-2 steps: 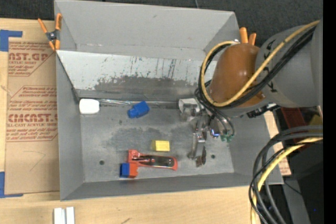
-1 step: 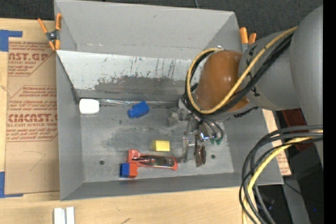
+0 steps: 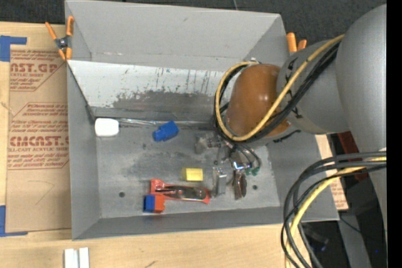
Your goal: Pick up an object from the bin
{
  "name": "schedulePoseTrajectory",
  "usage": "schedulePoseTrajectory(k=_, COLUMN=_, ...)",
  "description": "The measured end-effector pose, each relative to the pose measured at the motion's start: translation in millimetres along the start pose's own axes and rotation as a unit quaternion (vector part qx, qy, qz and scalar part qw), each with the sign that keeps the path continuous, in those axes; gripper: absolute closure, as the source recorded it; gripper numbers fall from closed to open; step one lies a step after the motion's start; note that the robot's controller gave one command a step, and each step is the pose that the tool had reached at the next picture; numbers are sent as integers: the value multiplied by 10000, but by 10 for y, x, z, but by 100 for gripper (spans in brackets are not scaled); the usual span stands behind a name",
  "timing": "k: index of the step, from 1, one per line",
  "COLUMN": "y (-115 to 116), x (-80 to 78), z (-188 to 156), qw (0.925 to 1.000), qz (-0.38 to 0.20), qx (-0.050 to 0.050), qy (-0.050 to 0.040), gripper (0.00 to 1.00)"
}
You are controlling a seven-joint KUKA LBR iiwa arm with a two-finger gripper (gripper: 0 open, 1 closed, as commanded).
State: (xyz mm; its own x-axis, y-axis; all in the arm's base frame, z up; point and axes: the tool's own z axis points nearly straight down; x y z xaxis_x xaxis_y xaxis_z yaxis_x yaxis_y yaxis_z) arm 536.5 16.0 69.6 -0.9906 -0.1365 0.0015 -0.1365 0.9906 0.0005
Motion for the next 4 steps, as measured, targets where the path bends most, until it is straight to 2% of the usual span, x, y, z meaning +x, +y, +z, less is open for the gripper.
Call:
schedulePoseTrajectory(k=1, y=70, x=-4, z=-1, qw=9997, qz=257, qx=-4, qy=-10, gripper=0)
schedulePoseTrajectory(k=2, y=57, x=93, z=0, qw=10000, qz=47, qx=0, qy=-6, gripper=0)
schedulePoseTrajectory(k=3, y=169, x=218, z=1, qw=9997, qz=-246, qx=2, qy=-9, gripper=0)
schedulePoseTrajectory(k=4, y=282, x=260, z=4, qw=9997, qz=-234, qx=-6, qy=1, gripper=0)
